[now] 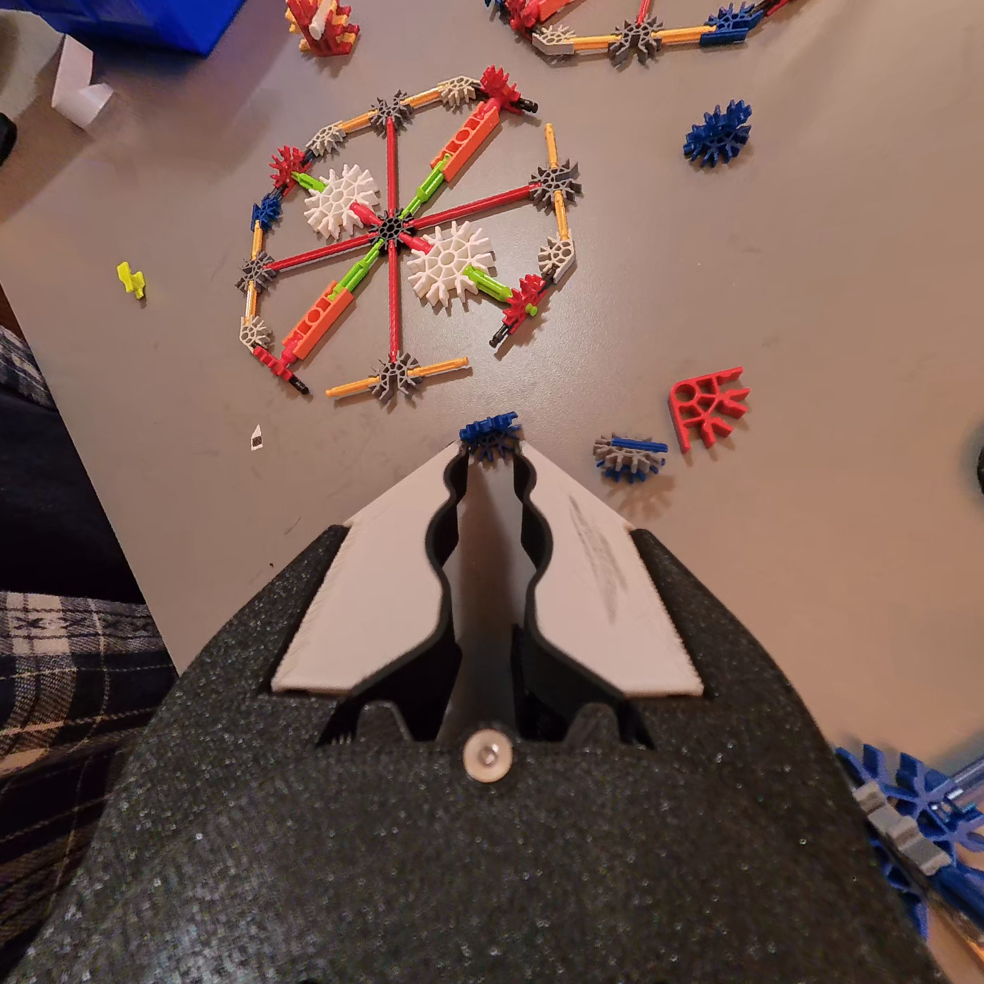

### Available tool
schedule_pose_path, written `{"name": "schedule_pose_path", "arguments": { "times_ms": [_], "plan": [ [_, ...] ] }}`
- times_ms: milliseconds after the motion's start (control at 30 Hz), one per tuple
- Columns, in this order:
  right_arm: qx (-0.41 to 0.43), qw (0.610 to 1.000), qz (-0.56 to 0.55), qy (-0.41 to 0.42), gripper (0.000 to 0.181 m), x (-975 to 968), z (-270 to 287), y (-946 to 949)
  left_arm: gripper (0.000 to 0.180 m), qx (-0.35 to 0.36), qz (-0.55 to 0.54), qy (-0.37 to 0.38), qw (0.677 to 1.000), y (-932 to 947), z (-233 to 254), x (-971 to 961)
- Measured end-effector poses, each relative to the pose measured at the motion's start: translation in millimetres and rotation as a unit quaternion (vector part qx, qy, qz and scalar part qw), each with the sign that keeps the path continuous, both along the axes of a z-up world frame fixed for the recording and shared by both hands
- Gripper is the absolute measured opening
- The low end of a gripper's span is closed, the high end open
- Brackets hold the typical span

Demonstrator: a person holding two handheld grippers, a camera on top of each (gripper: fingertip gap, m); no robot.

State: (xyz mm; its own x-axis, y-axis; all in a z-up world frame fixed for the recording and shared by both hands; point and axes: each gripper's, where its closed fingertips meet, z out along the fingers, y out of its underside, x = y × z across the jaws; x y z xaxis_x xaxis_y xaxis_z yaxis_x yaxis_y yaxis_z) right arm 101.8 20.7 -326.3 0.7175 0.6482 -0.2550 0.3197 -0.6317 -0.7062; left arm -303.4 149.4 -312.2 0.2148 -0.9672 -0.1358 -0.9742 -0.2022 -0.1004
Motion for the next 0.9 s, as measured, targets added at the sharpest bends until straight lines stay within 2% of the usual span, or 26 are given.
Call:
{"name": "schedule_pose_path", "arguments": {
  "times_ms": [100,133,200,267,467,700,833,900],
  "plan": [
    [-0.002,1.0,0.0,0.002,0.015,-0.1,0.0,0.0,0.112,-0.022,0.004,-0.007,1.0,2.2,-14.9,5.9],
    [-0.003,1.0,0.0,0.003,0.015,-0.1,0.1,0.0,0.113,-0.033,0.006,-0.007,0.999,2.0,-16.4,6.3],
    [-0.002,1.0,0.0,0.003,0.015,0.0,0.1,0.0,0.128,-0.017,0.006,0.005,1.0,12.3,-16.6,3.7],
    [-0.002,1.0,-0.001,0.002,0.015,0.0,0.0,0.1,0.132,-0.003,0.019,0.011,1.0,24.9,-15.6,-0.3],
    [-0.004,1.0,-0.004,0.003,0.013,0.6,-0.3,0.7,0.12,0.055,0.033,0.031,0.997,60.6,-1.2,-20.6],
    [-0.01,1.0,-0.009,0.007,0.01,1.8,-0.8,1.9,0.11,0.061,0.043,0.009,0.997,67.8,19.1,-35.9],
    [-0.015,1.0,-0.012,0.011,0.009,2.3,-1.0,2.7,0.088,0.052,0.03,0.008,0.998,63.5,19.5,-42.4],
    [-0.018,1.0,-0.013,0.014,0.009,2.4,-1.0,2.9,0.086,0.049,0.03,-0.005,0.998,63.4,19.1,-39.6]
  ]
}}
